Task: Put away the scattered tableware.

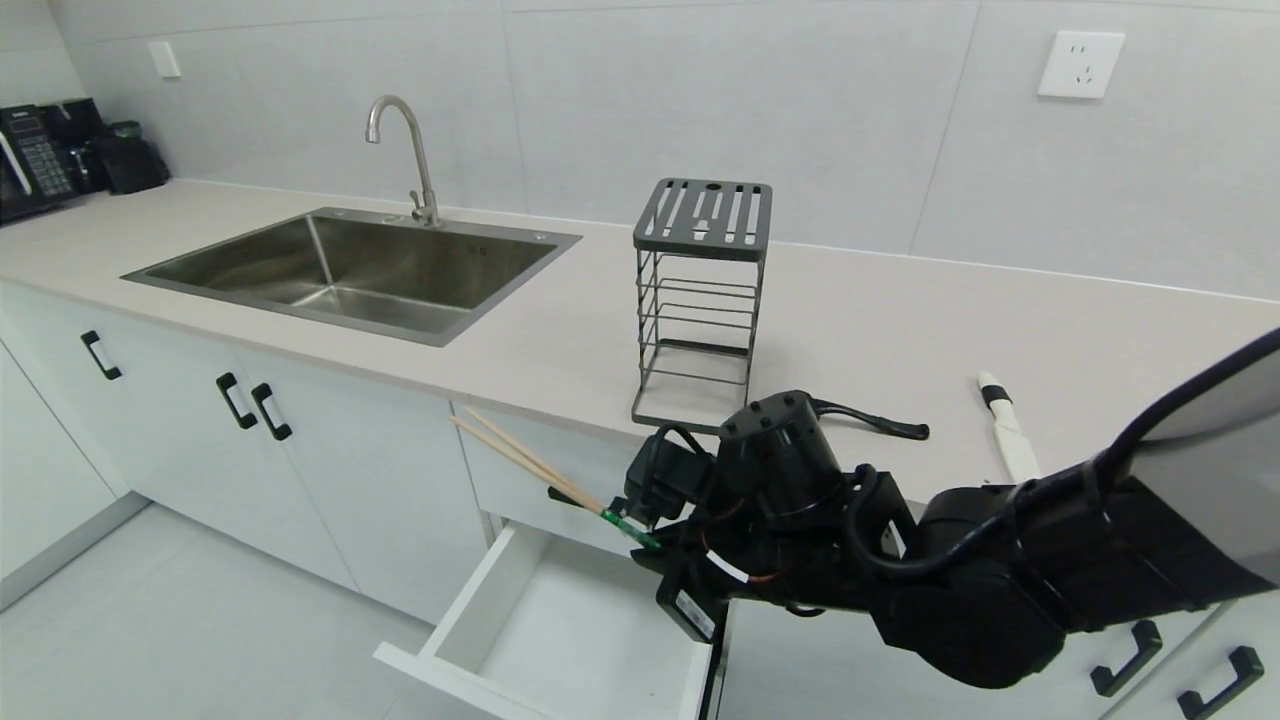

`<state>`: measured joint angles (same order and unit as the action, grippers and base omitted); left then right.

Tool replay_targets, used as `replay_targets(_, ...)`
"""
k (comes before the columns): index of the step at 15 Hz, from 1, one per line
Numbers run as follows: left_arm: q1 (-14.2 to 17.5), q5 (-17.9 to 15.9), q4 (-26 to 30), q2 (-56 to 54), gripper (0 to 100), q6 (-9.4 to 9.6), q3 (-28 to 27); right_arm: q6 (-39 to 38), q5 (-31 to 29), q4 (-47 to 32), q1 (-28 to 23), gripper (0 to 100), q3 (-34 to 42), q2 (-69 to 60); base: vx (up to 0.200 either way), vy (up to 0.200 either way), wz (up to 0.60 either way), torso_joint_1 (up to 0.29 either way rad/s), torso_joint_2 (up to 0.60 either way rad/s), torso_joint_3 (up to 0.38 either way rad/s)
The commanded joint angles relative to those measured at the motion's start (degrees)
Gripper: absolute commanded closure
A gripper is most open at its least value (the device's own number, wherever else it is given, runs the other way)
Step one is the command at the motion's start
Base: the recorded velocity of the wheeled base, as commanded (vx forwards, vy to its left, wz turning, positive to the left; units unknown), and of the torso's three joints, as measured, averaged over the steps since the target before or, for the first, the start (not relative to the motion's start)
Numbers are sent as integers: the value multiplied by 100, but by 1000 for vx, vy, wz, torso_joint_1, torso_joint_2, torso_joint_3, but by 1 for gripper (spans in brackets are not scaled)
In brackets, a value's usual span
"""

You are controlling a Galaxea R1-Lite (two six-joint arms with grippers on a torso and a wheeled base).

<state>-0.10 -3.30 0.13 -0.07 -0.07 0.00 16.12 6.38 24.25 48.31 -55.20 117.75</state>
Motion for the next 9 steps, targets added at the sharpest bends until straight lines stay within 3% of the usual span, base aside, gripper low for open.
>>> replay_targets(1, 1, -4, -5, 7, 0, -1, 0, 14, 4, 10, -6, 100, -79, 134, 0, 0, 0, -129, 256, 124)
replay_targets(6, 1, -4, -5, 7, 0, -1, 0, 93, 4, 10, 3, 100, -79, 257, 0, 0, 0, -30, 58, 32)
replay_targets(9, 1, 5, -5, 7, 0, -1, 0, 137, 13, 107, 20, 100, -79, 328, 0, 0, 0, -165, 321, 149)
